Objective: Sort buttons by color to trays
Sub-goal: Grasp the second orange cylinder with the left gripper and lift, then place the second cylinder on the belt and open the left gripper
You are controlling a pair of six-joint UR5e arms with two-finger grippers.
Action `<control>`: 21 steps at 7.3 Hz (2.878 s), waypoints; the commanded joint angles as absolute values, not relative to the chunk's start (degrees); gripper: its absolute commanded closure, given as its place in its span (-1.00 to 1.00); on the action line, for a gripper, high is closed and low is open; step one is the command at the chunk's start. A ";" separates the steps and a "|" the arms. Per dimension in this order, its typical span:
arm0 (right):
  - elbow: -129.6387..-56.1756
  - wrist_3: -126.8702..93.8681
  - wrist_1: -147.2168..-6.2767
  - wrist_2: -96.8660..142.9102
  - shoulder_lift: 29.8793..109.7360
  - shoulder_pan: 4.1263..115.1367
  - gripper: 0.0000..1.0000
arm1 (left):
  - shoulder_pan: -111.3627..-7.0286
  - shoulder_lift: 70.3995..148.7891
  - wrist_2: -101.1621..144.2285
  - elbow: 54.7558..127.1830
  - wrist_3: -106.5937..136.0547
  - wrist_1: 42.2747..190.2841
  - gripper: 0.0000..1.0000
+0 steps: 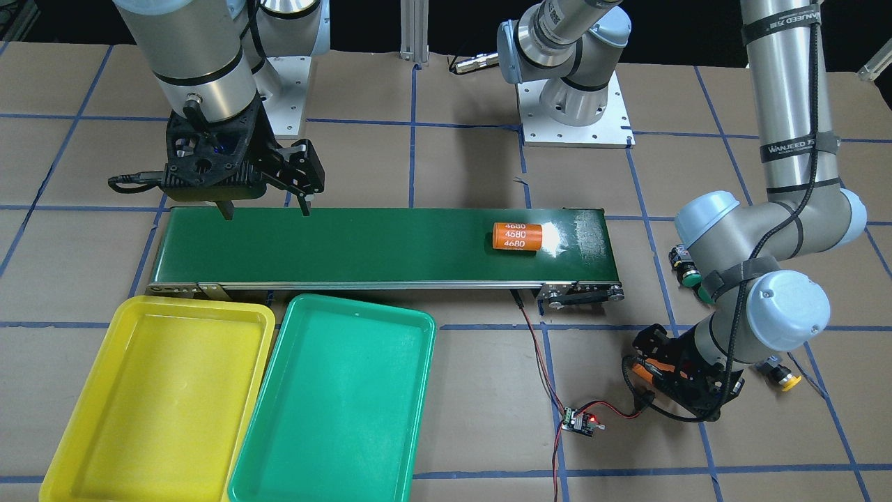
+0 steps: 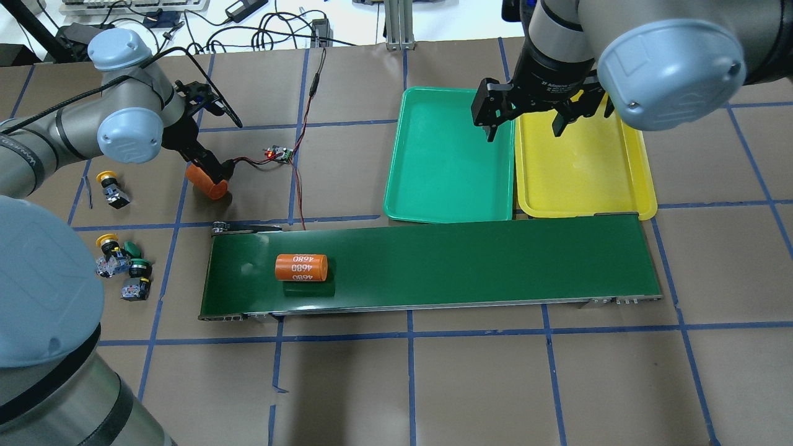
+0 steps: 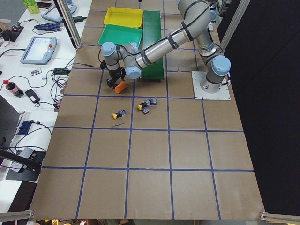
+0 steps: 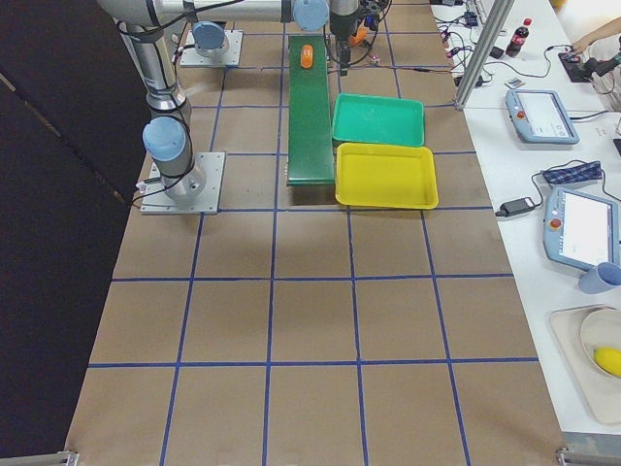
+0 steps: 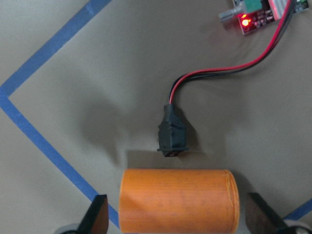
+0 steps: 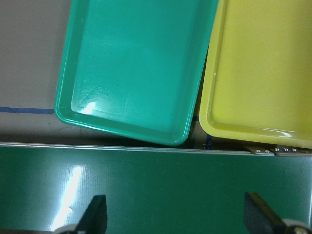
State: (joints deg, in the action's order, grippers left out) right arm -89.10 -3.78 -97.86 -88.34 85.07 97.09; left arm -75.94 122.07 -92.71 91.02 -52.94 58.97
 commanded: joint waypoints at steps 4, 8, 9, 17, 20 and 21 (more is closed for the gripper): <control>-89.12 -3.78 -97.73 -88.33 85.08 97.12 -1.00 | -75.94 123.31 -92.72 91.93 -52.91 58.80 -0.99; -89.12 -3.87 -97.82 -88.33 85.08 97.21 -1.00 | -75.85 121.13 -92.20 90.18 -51.78 59.32 1.00; -89.12 -3.78 -97.82 -88.33 85.08 97.12 -1.00 | -75.76 118.33 -93.07 90.00 -47.85 60.98 1.00; -89.12 -3.87 -98.35 -88.24 84.99 97.47 -1.00 | -83.13 97.65 -90.00 101.58 -6.58 89.68 1.00; -89.21 -3.78 -98.09 -88.33 84.90 96.86 -1.00 | -82.62 98.35 -91.05 109.40 -15.28 77.02 1.00; -89.03 -3.78 -98.61 -88.33 85.08 96.42 -1.00 | -82.62 98.09 -91.14 110.90 -15.55 73.60 0.62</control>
